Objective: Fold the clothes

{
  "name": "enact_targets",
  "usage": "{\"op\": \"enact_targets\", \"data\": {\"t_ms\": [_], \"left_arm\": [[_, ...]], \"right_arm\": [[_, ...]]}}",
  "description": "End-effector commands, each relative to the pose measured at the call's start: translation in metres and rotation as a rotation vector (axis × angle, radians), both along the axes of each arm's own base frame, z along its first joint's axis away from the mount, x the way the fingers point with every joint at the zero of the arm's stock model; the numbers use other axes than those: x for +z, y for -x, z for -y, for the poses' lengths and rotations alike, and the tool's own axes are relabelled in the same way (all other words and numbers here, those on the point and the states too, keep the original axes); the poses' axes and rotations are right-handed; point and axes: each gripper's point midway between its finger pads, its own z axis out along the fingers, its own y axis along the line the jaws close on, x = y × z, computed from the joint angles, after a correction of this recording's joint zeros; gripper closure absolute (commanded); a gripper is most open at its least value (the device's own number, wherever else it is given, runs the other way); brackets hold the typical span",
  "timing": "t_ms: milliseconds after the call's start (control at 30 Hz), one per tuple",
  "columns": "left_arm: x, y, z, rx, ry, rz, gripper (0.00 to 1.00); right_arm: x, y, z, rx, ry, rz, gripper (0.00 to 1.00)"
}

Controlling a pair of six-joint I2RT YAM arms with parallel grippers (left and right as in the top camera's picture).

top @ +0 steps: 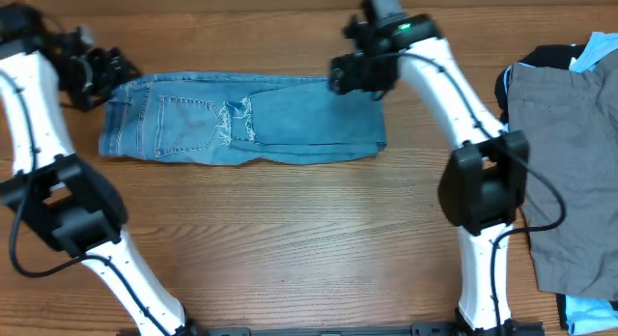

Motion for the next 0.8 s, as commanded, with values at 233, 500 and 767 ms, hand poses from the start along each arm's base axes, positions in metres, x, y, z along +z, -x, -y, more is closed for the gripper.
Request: {"op": "enact_targets", "data": {"t_ms": [233, 500, 767], "left_arm": [[-0.04, -0.027, 0.164, -0.31, -0.09, 0.026, 0.05], [-0.08, -0.019, 0.199, -0.359, -0.095, 0.005, 0.01], [-0.089, -0.025, 0.199, -0.358, -0.125, 0.031, 0.0]], "right_arm": [[0.023, 0.002, 0.082, -0.149, 0.011, -0.058, 0.18], [0.02, 0.011, 0.096, -0.17, 0.027, -0.106, 0.17], [0.02, 0.013, 0.096, -0.158, 0.031, -0.109, 0.15]]}}
